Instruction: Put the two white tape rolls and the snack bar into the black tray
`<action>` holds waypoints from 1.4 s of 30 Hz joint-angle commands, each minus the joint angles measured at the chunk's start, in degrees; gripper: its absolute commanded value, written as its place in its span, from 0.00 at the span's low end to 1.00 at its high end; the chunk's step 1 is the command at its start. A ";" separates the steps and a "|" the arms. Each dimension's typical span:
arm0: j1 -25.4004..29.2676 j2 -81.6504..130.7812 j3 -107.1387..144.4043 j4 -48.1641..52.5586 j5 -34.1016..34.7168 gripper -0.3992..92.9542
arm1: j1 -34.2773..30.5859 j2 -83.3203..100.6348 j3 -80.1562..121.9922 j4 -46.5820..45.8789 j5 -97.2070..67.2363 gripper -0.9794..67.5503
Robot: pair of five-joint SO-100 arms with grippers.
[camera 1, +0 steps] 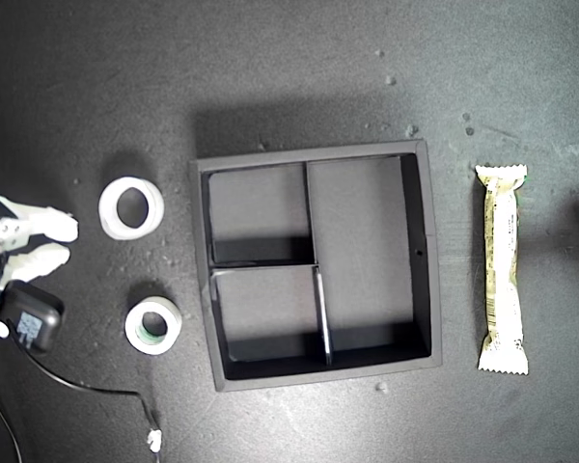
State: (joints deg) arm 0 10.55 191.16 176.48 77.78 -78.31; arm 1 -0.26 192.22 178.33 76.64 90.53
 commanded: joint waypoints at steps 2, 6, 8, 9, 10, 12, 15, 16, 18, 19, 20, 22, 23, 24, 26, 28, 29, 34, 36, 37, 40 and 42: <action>-3.43 2.81 3.34 2.20 -10.37 0.02 | 2.90 -0.35 0.70 0.18 -7.29 0.01; -3.43 2.81 3.34 2.20 -10.37 0.02 | 2.90 -0.35 0.70 0.18 -7.29 0.01; -3.43 2.81 3.34 2.20 -10.37 0.02 | 2.90 -0.35 0.70 0.18 -7.29 0.01; -3.34 2.81 3.34 2.20 -10.37 0.02 | 2.90 -0.35 0.70 0.18 -7.29 0.01; -3.34 2.81 3.34 2.20 -10.37 0.02 | 2.90 -0.35 0.70 0.18 -7.29 0.01; -3.34 2.81 3.34 2.20 -10.37 0.02 | 2.90 -0.35 0.70 0.18 -7.29 0.01; -2.99 2.81 3.34 2.20 -10.63 0.01 | 3.16 -0.35 0.70 0.18 -7.21 0.01; -2.46 2.81 3.34 2.20 -10.99 0.01 | 3.34 -0.35 0.70 0.18 -7.12 0.01; -0.62 2.81 3.34 2.20 -12.57 0.01 | 3.96 -0.35 0.70 -4.22 -6.15 0.01; 0.70 2.81 3.34 2.20 -14.50 0.01 | 3.43 -0.35 0.70 -7.47 -6.24 0.01; 2.37 2.72 3.34 2.20 -16.70 0.01 | 3.08 -0.35 0.70 -10.02 -6.24 0.01; 6.59 2.72 3.34 1.85 -20.65 0.00 | 5.27 -0.35 0.70 -14.41 -5.10 0.01; 8.26 2.72 3.34 1.32 -22.94 0.00 | 6.86 -0.35 0.70 -17.05 -4.57 0.01; 8.26 2.72 3.34 1.05 -22.59 0.00 | 7.65 -0.35 0.70 -20.13 -4.04 0.01; 6.94 2.72 3.34 0.97 -19.95 0.03 | 9.23 -0.35 0.70 -25.84 -2.72 0.01; 7.29 2.72 3.34 0.70 -19.69 0.10 | 10.11 -0.35 0.70 -30.15 -1.85 0.01; 8.00 2.72 3.34 0.53 -20.30 0.12 | 10.20 -0.35 0.70 -31.55 -1.41 0.01; 12.66 2.72 3.34 -3.60 -21.45 0.27 | 9.05 -0.35 0.70 -33.31 5.62 0.03; 12.92 2.72 3.34 -6.68 -18.90 0.27 | 8.26 -0.35 0.70 -33.57 9.05 0.15; 13.10 2.72 3.34 -8.53 -17.58 0.27 | 7.91 -0.35 0.70 -33.57 10.90 0.23; 13.27 2.72 2.90 -14.50 -12.92 0.26 | 7.21 -0.35 0.70 -34.45 16.87 0.41; 13.27 2.72 1.85 -19.86 -7.82 0.25 | 7.12 -0.35 0.70 -34.89 21.71 0.54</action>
State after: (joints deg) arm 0 23.20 191.16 176.48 64.51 -91.85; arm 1 7.12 191.69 178.33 43.33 106.17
